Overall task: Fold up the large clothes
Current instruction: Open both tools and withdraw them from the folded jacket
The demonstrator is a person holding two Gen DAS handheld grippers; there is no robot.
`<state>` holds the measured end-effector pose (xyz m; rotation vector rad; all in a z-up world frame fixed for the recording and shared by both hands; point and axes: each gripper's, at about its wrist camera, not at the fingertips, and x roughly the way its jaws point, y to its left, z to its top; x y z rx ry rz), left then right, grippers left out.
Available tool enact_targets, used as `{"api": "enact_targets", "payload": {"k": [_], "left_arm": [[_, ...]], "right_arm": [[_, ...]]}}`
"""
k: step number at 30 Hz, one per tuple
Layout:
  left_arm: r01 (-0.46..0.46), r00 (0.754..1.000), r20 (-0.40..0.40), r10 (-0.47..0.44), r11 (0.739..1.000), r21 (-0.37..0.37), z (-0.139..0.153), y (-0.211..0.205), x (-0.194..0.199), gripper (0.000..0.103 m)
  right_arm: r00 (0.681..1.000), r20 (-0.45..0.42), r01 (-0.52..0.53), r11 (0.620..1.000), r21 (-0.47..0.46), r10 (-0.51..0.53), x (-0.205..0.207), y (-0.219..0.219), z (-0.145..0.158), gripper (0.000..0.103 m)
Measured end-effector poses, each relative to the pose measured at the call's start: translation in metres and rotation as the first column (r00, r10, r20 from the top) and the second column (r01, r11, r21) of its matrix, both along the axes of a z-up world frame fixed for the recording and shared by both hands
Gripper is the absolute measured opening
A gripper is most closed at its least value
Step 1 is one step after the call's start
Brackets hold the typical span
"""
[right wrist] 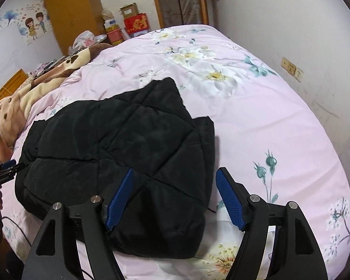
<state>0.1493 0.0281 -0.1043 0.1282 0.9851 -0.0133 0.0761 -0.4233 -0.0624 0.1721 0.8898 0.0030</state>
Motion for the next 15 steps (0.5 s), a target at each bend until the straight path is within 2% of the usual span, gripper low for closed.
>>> {"api": "enact_targets", "payload": {"k": [2, 10, 13, 15], "left_arm": [[-0.002, 1.0, -0.003, 0.002, 1.0, 0.01, -0.002, 0.002, 0.0, 0.069], [-0.012, 0.999, -0.032, 0.013, 1.0, 0.025, -0.011, 0.009, 0.001, 0.073], [-0.01, 0.999, -0.049, 0.01, 1.0, 0.002, -0.015, 0.012, 0.003, 0.074], [-0.008, 0.999, -0.052, 0.008, 1.0, 0.009, -0.016, 0.013, 0.005, 0.079]], "right_arm": [[1.0, -0.005, 0.001, 1.0, 0.006, -0.001, 0.0, -0.002, -0.004, 0.076], [0.999, -0.038, -0.009, 0.998, 0.056, 0.011, 0.009, -0.014, -0.016, 0.077], [0.998, -0.06, -0.001, 0.993, 0.12, 0.008, 0.014, -0.021, -0.024, 0.077], [0.997, -0.073, 0.004, 0.986, 0.164, 0.008, 0.019, -0.027, -0.029, 0.077]]}}
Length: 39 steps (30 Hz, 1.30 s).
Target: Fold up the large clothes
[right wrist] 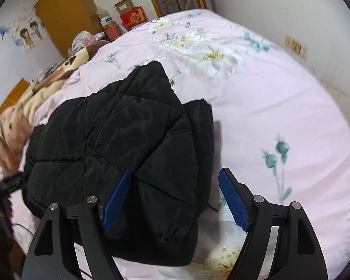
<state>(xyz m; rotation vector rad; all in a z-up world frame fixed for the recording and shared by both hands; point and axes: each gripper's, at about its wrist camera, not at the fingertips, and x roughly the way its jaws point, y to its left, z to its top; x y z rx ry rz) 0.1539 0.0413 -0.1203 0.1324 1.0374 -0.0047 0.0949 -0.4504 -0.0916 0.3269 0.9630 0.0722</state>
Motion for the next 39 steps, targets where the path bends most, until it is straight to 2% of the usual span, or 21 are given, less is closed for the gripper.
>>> {"api": "enact_targets", "payload": {"k": [3, 6, 8, 10, 12, 16, 19, 21, 23, 26, 29, 31, 36, 39], "left_arm": [[0.021, 1.0, -0.014, -0.022, 0.999, -0.031, -0.001, 0.005, 0.003, 0.08], [0.002, 0.999, -0.045, -0.008, 0.992, -0.126, -0.002, 0.021, 0.007, 0.081], [-0.029, 0.996, -0.085, 0.01, 0.975, -0.22, -0.006, 0.036, 0.011, 0.082], [-0.062, 0.993, -0.11, 0.033, 0.959, -0.275, -0.009, 0.048, 0.014, 0.084], [-0.061, 0.99, -0.139, 0.015, 0.944, -0.325, -0.012, 0.054, 0.018, 0.084], [-0.085, 0.981, -0.193, 0.003, 0.904, -0.419, -0.02, 0.069, 0.029, 0.084], [-0.095, 0.975, -0.221, -0.026, 0.85, -0.519, -0.025, 0.076, 0.037, 0.084], [-0.106, 0.967, -0.249, -0.053, 0.805, -0.583, -0.032, 0.081, 0.043, 0.084], [-0.126, 0.963, -0.265, -0.041, 0.803, -0.582, -0.038, 0.082, 0.046, 0.085], [-0.131, 0.96, -0.276, -0.047, 0.797, -0.589, -0.046, 0.082, 0.05, 0.085], [-0.139, 0.953, -0.294, -0.069, 0.763, -0.631, -0.057, 0.084, 0.054, 0.091], [-0.132, 0.946, -0.306, -0.103, 0.741, -0.659, -0.062, 0.084, 0.059, 0.094], [-0.103, 0.927, -0.332, -0.175, 0.731, -0.675, -0.072, 0.081, 0.072, 0.097], [-0.127, 0.914, -0.357, -0.191, 0.703, -0.7, -0.082, 0.082, 0.079, 0.098]], "right_arm": [[1.0, -0.013, -0.016, 0.999, 0.031, 0.016, 0.005, -0.005, -0.004, 0.078], [0.999, -0.029, -0.033, 0.994, 0.101, 0.036, 0.011, -0.011, -0.01, 0.078], [0.998, -0.044, -0.032, 0.987, 0.155, 0.04, 0.016, -0.017, -0.014, 0.079], [0.997, -0.058, -0.03, 0.981, 0.194, 0.042, 0.019, -0.021, -0.018, 0.079], [0.996, -0.064, -0.041, 0.974, 0.223, 0.056, 0.023, -0.024, -0.02, 0.079], [0.991, -0.088, -0.081, 0.966, 0.245, 0.105, 0.031, -0.025, -0.026, 0.079], [0.986, -0.103, -0.096, 0.953, 0.288, 0.13, 0.037, -0.029, -0.032, 0.08], [0.983, -0.117, -0.103, 0.951, 0.291, 0.142, 0.041, -0.031, -0.037, 0.09], [0.977, -0.142, -0.106, 0.945, 0.31, 0.157, 0.045, -0.033, -0.046, 0.096], [0.972, -0.153, -0.107, 0.917, 0.384, 0.177, 0.05, -0.035, -0.058, 0.097], [0.964, -0.167, -0.11, 0.884, 0.453, 0.206, 0.056, -0.034, -0.072, 0.098], [0.956, -0.163, -0.143, 0.875, 0.462, 0.243, 0.059, -0.03, -0.075, 0.099], [0.92, -0.175, -0.234, 0.851, 0.47, 0.35, 0.072, -0.015, -0.079, 0.099], [0.91, -0.183, -0.251, 0.847, 0.469, 0.371, 0.077, -0.007, -0.08, 0.099]]}}
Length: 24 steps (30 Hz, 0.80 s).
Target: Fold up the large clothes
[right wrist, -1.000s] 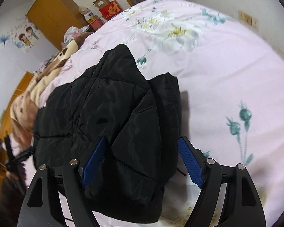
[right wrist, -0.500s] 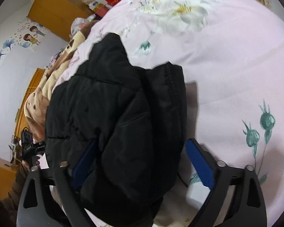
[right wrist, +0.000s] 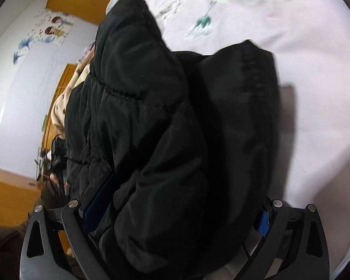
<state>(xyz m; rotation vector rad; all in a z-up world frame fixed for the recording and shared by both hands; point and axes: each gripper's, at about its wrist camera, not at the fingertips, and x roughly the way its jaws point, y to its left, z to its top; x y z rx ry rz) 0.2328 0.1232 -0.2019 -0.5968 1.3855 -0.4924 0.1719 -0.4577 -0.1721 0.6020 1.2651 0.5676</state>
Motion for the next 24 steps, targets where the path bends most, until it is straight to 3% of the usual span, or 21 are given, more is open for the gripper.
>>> {"api": "enact_targets", "payload": {"k": [4, 13, 19, 22, 24], "left_arm": [[-0.014, 0.999, -0.049, 0.013, 1.0, -0.028, -0.015, -0.002, 0.01, 0.101], [0.032, 0.998, -0.052, -0.025, 0.991, 0.127, -0.016, -0.03, 0.011, 0.1], [0.036, 0.999, -0.035, -0.029, 0.97, 0.241, -0.01, -0.044, 0.009, 0.089], [0.028, 1.0, -0.014, -0.025, 0.953, 0.303, -0.002, -0.052, 0.006, 0.079], [0.033, 0.999, 0.012, -0.04, 0.94, 0.34, 0.005, -0.059, 0.004, 0.068]], "right_arm": [[1.0, 0.013, -0.016, 1.0, -0.022, 0.017, 0.001, 0.008, 0.001, 0.099], [0.999, 0.03, -0.019, 0.991, -0.129, 0.024, -0.002, 0.027, 0.005, 0.099], [0.998, 0.051, -0.006, 0.971, -0.24, 0.019, 0.003, 0.049, 0.015, 0.094], [0.997, 0.075, 0.004, 0.956, -0.294, 0.019, 0.0, 0.064, 0.021, 0.089], [0.995, 0.097, 0.01, 0.945, -0.327, 0.023, -0.003, 0.073, 0.026, 0.085]]}}
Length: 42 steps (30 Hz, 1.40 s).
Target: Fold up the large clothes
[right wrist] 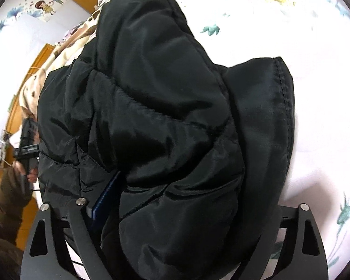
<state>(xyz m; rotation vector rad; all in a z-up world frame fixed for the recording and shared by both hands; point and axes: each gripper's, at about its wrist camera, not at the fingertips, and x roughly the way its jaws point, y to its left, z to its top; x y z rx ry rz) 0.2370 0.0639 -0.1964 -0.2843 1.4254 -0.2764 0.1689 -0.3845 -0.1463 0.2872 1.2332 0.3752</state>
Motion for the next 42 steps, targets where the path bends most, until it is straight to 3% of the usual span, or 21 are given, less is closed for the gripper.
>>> {"api": "enact_targets", "payload": {"k": [3, 7, 12, 18, 29, 32, 35, 42], "left_arm": [[0.022, 1.0, 0.019, -0.023, 0.998, 0.056, 0.004, -0.009, 0.0, 0.065], [-0.018, 1.0, 0.008, 0.018, 1.0, 0.013, 0.002, 0.002, 0.0, 0.061], [-0.022, 0.999, 0.05, 0.021, 1.0, 0.021, 0.016, 0.005, -0.008, 0.045], [-0.034, 0.993, 0.111, 0.035, 0.999, -0.005, 0.039, 0.02, -0.02, 0.035], [-0.101, 0.968, 0.213, 0.129, 0.985, -0.138, 0.084, 0.076, -0.023, 0.032], [-0.114, 0.959, 0.241, 0.149, 0.982, -0.15, 0.098, 0.086, -0.025, 0.032], [-0.131, 0.947, 0.272, 0.17, 0.979, -0.155, 0.112, 0.122, -0.033, 0.032], [-0.198, 0.925, 0.302, 0.23, 0.971, -0.131, 0.131, 0.144, -0.05, 0.032]], "right_arm": [[1.0, 0.014, 0.008, 0.999, -0.039, -0.007, -0.003, 0.012, 0.004, 0.08], [0.999, 0.037, 0.009, 0.996, -0.087, -0.005, -0.007, 0.036, 0.011, 0.072], [0.996, 0.085, 0.006, 0.984, -0.177, 0.009, -0.019, 0.074, 0.03, 0.056], [0.986, 0.165, 0.027, 0.97, -0.243, 0.014, -0.037, 0.107, 0.054, 0.043], [0.96, 0.279, 0.038, 0.982, -0.186, 0.016, -0.056, 0.136, 0.101, 0.038], [0.952, 0.304, 0.028, 0.985, -0.171, 0.025, -0.06, 0.151, 0.112, 0.038], [0.943, 0.332, 0.023, 0.989, -0.144, 0.026, -0.061, 0.17, 0.122, 0.038], [0.931, 0.36, -0.027, 0.994, -0.101, 0.062, -0.062, 0.202, 0.135, 0.038]]}}
